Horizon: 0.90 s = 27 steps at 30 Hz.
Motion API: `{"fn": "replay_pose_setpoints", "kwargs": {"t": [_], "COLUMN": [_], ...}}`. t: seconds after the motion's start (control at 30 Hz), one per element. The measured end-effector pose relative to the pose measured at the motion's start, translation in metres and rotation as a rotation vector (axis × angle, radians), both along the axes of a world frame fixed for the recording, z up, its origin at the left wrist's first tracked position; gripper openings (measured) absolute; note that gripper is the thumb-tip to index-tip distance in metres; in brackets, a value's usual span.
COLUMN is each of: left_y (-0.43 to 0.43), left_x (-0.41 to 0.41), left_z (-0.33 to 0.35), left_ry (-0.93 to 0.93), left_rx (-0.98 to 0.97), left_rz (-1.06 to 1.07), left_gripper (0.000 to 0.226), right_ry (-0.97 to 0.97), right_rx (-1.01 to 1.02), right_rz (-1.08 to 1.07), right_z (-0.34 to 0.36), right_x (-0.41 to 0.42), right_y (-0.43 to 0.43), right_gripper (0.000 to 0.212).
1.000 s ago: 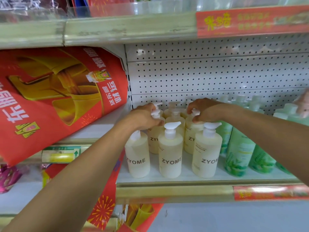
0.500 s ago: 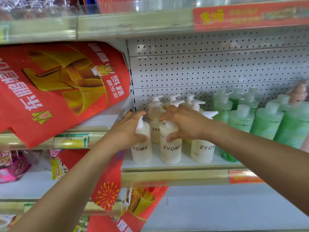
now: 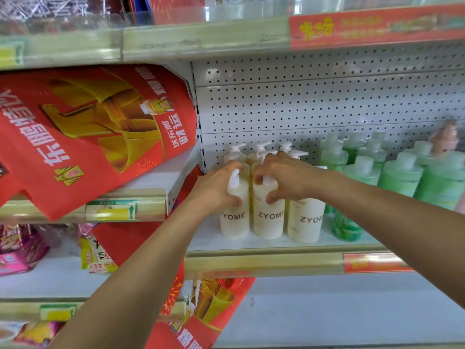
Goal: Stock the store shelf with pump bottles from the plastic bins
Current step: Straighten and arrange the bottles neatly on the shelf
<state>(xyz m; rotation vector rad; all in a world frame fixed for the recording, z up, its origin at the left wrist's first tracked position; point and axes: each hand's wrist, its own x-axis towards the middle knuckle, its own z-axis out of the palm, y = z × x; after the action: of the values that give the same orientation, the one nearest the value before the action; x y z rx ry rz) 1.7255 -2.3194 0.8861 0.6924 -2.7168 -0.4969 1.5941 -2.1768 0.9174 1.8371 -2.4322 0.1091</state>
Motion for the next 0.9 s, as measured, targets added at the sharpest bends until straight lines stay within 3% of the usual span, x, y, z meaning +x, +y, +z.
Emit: {"fn": "replay_pose_setpoints", "kwargs": {"t": [0.27,0.4,0.57,0.67,0.77,0.9], "left_y": [0.003,0.000,0.011,0.016,0.018,0.022], "left_x": [-0.011,-0.006,0.004,0.006,0.005,-0.005], "left_z": [-0.007,-0.019,-0.056,-0.074,-0.088,-0.104], "left_ry": [0.088,0.218,0.460,0.480,0.520,0.549], "left_rx": [0.045,0.223,0.427,0.464,0.514,0.561], "left_rz": [-0.018,-0.023,-0.013,-0.040,-0.013,0.078], "left_gripper": [0.084,0.092,0.095,0.097,0.102,0.090], "right_ry": [0.068,0.187,0.207,0.057,-0.160,-0.466], "right_rx": [-0.008,-0.022,-0.226,-0.499,-0.788,-0.904], "right_rz": [0.002,-0.019,-0.074,-0.155,-0.262,-0.422], "right_z": [-0.003,-0.008,-0.016,-0.030,-0.060,-0.113], "right_x": [-0.005,-0.004,-0.004,-0.003,0.005,0.013], "right_y": [-0.005,-0.005,0.016,0.035,0.055,0.072], "right_gripper": [0.040,0.046,0.076,0.096,0.101,0.106]}}
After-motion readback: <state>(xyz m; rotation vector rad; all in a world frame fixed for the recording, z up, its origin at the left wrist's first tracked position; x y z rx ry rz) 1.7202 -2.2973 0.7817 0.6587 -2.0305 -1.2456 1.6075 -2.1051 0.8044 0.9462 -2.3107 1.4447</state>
